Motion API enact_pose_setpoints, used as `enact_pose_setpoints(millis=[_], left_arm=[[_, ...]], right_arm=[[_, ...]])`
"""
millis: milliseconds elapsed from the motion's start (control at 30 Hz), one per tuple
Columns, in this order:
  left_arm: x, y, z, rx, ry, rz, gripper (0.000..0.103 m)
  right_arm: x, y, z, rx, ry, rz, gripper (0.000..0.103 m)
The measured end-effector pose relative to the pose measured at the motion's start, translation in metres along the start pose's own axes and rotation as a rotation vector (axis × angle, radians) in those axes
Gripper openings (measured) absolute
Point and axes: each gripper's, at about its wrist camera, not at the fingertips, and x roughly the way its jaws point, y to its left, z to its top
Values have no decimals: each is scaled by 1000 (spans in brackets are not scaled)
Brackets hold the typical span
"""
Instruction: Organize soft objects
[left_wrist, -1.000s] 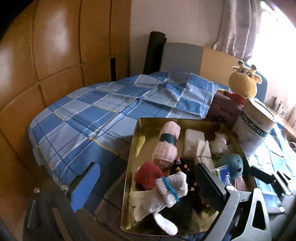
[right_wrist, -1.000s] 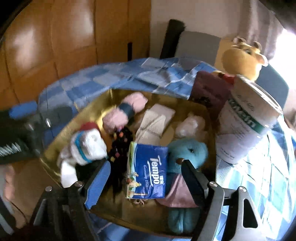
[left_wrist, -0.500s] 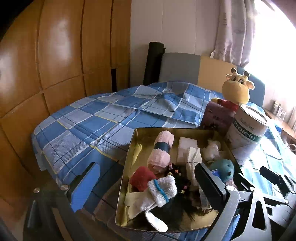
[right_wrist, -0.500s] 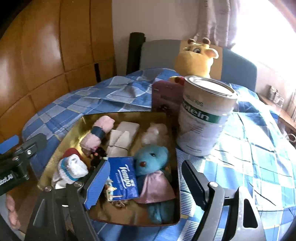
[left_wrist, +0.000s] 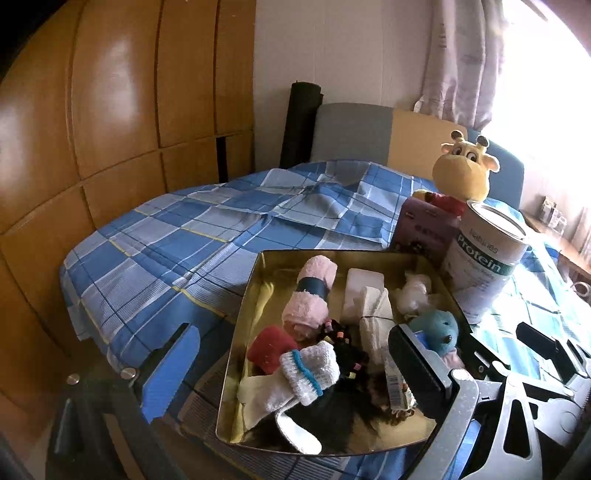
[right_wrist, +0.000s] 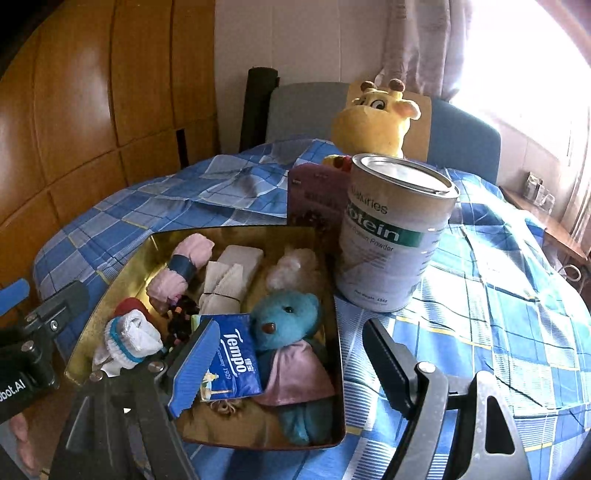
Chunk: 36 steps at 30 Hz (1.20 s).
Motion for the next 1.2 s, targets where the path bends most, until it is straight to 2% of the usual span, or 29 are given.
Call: enact_pose_setpoints(millis=[1200], left_arm=[[4,-2,-2,11,24,12,103]], right_arm=[[2,-3,-2,17,7,3,81]])
